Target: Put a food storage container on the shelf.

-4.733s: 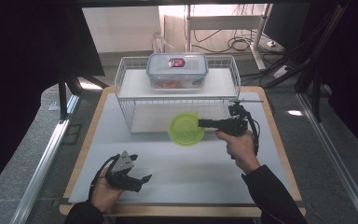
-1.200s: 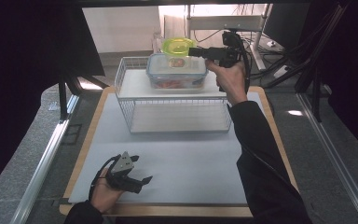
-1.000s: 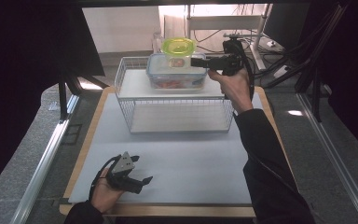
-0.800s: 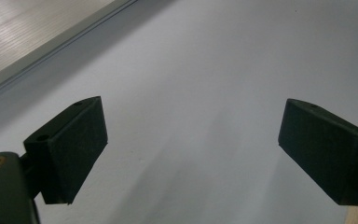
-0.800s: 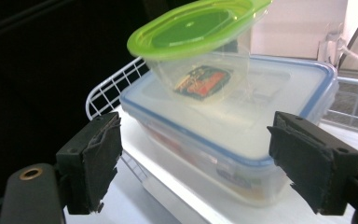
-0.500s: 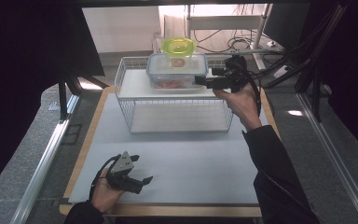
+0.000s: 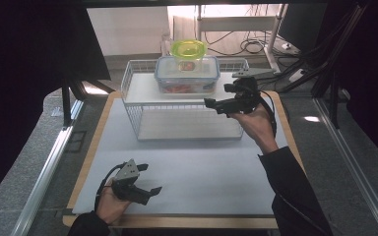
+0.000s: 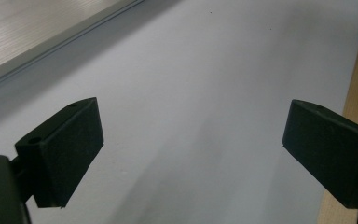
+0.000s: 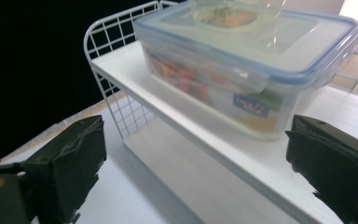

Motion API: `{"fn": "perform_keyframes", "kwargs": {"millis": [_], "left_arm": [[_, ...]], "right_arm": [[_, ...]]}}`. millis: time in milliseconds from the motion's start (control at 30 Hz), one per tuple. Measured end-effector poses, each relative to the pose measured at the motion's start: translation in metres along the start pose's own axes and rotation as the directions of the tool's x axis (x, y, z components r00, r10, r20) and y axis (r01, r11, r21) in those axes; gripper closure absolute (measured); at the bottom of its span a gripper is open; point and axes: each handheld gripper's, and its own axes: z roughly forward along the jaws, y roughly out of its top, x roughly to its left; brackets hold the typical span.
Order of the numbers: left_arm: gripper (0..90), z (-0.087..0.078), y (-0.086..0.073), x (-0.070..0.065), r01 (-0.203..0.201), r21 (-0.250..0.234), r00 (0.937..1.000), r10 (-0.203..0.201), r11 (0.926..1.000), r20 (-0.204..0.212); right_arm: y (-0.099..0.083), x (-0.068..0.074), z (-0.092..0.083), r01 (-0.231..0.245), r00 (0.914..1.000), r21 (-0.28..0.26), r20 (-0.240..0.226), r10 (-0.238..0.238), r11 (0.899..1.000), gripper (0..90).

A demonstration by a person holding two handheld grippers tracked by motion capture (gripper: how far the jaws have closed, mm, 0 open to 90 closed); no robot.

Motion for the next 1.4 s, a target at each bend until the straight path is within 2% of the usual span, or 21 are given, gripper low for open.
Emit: {"fn": "perform_keyframes", "kwargs": {"millis": [133, 233, 400, 633, 800, 900, 1033, 1133, 1300, 1400], "left_arm": [[3.8, 0.001, 0.000, -0.001, -0.015, 0.013, 0.9999, 0.015, 0.9998, -0.004], [3.7, 0.002, 0.000, -0.001, -0.009, 0.014, 1.0000, 0.009, 0.9999, -0.001], [3.5, 0.003, -0.001, 0.000, -0.007, 0.022, 0.9999, 0.007, 0.9997, 0.011], [3.6, 0.004, -0.001, -0.001, -0.023, 0.026, 0.9997, 0.023, 0.9994, 0.004], [3.8, 0.004, -0.001, -0.001, -0.023, 0.023, 0.9997, 0.023, 0.9995, 0.002], [4.0, 0.004, -0.001, -0.001, -0.032, 0.028, 0.9995, 0.032, 0.9991, -0.002], [4.2, 0.004, -0.001, -0.002, -0.038, 0.035, 0.9993, 0.038, 0.9987, -0.007], [4.3, 0.004, -0.001, -0.002, -0.043, 0.034, 0.9990, 0.043, 0.9985, -0.010], [4.4, 0.004, -0.001, -0.002, -0.045, 0.033, 0.9988, 0.046, 0.9984, -0.016], [4.5, 0.004, -0.001, -0.002, -0.050, 0.034, 0.9986, 0.050, 0.9982, -0.019]], "right_arm": [[-0.010, 0.005, 0.002, 0.024, 0.9997, 0.027, 0.003, -0.024, 0.999, 1.6], [-0.018, 0.008, 0.005, 0.045, 0.9990, 0.053, -0.005, -0.045, 0.998, 0.3], [-0.031, 0.012, 0.005, 0.067, 0.9978, 0.059, -0.004, -0.067, 0.996, 0.0], [-0.057, 0.017, 0.004, 0.056, 0.9984, 0.060, -0.004, -0.056, 0.997, 0.2], [-0.078, 0.019, 0.001, 0.080, 0.9966, 0.073, 0.011, -0.081, 0.994, 0.0], [-0.089, 0.020, -0.001, 0.078, 0.9967, 0.074, 0.015, -0.080, 0.994, 0.0], [-0.097, 0.020, -0.004, 0.085, 0.9959, 0.101, 0.022, -0.088, 0.991, 0.0], [-0.102, 0.020, -0.007, 0.072, 0.9971, 0.104, 0.016, -0.074, 0.992, 0.0], [-0.113, 0.023, -0.013, 0.074, 0.9965, 0.114, 0.029, -0.078, 0.991, 0.0], [-0.120, 0.027, -0.017, 0.077, 0.9951, 0.113, 0.053, -0.084, 0.991, 0.0]]}}
